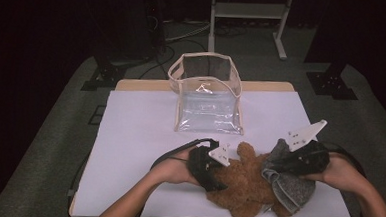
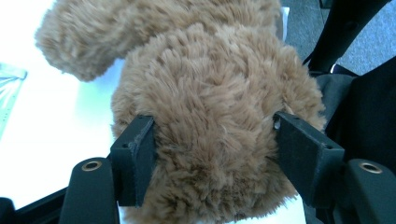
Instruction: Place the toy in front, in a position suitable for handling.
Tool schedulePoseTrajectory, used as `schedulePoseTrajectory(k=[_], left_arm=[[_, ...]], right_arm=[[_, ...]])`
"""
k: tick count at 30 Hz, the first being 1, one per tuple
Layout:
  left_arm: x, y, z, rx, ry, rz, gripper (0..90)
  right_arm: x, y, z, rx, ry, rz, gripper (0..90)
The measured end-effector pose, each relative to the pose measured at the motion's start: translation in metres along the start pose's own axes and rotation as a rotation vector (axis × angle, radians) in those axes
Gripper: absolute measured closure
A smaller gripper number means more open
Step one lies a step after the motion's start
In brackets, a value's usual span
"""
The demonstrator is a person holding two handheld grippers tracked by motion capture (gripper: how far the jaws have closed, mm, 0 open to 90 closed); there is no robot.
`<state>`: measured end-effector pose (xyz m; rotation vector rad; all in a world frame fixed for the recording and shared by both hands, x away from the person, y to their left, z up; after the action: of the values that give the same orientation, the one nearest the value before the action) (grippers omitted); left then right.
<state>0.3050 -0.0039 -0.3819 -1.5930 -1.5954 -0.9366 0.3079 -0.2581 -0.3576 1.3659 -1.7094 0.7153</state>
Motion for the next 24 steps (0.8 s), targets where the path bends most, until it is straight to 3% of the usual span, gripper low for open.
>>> schedulePoseTrajectory(k=[6,11,15,22,24], left_arm=[[0.003,0.008,-0.003,0.033,-0.025,0.021,28.8],[-0.005,0.004,-0.005,0.012,-0.002,0.043,32.8],[-0.004,0.002,-0.006,0.006,0.011,0.038,33.4],[-0.004,0.000,-0.006,-0.007,0.017,0.027,33.4],[-0.004,0.000,-0.007,-0.008,0.017,0.027,33.4]], right_arm=[[-0.003,0.010,0.007,0.002,-0.008,0.000,81.1],[-0.001,0.014,0.012,0.009,-0.021,0.005,81.1],[0.019,0.014,0.014,0.008,-0.048,0.036,81.2],[0.051,0.011,0.039,-0.045,0.012,0.114,81.1],[0.056,0.008,0.044,-0.065,-0.002,0.122,81.1]])
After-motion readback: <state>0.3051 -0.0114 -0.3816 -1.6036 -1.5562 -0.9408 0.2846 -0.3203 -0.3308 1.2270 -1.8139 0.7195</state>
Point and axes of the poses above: each handheld gripper's, and its own axes: x roughly backward along the jaws, z roughly out of its underside, y roughly to its left, the point moved 3 cm from there along -x, roughly forward along the jaws, and after that the axes turned 7 degrees about y, right-handed, at the moved point
